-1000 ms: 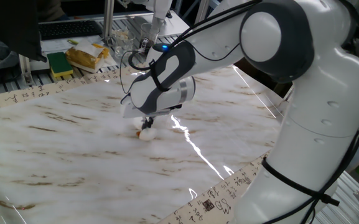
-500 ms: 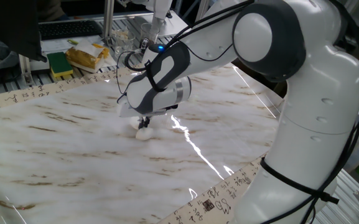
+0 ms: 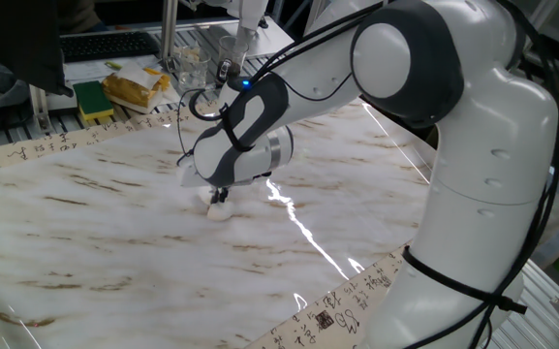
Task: Clean the tabletop with a sponge
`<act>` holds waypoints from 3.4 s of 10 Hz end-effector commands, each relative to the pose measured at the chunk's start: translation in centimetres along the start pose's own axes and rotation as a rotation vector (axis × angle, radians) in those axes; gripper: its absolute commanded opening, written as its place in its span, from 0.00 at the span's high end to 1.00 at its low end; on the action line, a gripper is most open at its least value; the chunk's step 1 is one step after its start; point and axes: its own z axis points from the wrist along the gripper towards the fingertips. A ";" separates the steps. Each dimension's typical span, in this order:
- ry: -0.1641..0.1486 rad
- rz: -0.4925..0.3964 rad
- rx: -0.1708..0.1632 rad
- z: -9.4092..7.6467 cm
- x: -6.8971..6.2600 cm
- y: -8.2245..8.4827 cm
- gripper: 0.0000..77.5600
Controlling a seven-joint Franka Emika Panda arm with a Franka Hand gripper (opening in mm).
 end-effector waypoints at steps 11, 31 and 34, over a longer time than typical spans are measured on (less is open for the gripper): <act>0.004 0.027 0.020 1.0 0.7 1.8 0.99; 0.033 -0.199 0.051 -1.6 -2.2 -9.5 0.99; 0.040 -0.207 0.060 -2.2 -2.3 -10.2 0.99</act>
